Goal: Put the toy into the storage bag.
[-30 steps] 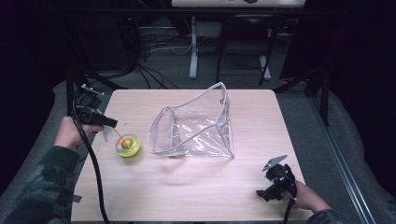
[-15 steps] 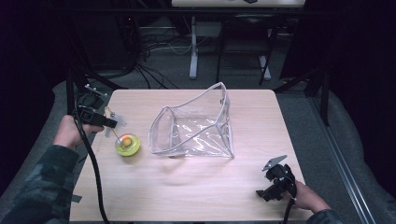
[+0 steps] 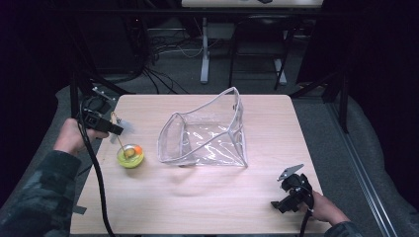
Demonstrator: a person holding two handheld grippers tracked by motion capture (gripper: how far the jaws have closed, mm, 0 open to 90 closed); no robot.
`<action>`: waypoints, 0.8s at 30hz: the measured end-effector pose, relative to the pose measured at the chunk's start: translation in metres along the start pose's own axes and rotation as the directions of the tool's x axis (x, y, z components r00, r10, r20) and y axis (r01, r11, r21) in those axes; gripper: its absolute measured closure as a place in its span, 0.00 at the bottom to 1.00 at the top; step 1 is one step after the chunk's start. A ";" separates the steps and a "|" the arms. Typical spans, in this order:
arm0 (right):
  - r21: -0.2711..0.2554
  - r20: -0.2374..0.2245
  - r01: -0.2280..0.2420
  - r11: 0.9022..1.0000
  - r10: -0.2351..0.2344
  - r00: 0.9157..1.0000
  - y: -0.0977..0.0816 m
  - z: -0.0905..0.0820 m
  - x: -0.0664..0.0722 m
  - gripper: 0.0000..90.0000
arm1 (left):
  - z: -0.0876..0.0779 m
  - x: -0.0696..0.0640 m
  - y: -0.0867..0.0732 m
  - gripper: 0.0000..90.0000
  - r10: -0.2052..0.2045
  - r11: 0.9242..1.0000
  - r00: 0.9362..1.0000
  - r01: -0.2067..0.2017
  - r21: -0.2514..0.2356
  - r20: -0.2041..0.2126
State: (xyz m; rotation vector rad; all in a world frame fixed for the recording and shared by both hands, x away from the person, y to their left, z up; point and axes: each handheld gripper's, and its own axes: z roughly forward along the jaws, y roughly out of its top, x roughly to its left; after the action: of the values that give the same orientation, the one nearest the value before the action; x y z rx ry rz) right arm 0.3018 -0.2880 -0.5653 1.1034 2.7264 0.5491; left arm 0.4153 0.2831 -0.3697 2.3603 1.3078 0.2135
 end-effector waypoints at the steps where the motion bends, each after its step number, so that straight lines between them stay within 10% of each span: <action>1: -0.003 0.001 -0.002 1.000 0.002 1.000 0.000 0.000 0.000 0.00 | -0.001 0.000 0.000 0.98 0.001 1.000 1.000 -0.001 0.001 -0.001; 24: -0.004 -0.003 0.001 1.000 -0.001 1.000 0.000 0.000 0.000 0.00 | -0.018 -0.001 0.018 0.98 0.047 0.998 0.999 -0.046 0.044 -0.024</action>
State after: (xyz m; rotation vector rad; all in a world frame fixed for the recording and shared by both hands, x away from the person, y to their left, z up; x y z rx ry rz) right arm 0.3018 -0.2880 -0.5656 1.1013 2.7273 0.5558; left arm 0.4228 0.2791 -0.3455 2.4340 1.2816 0.2314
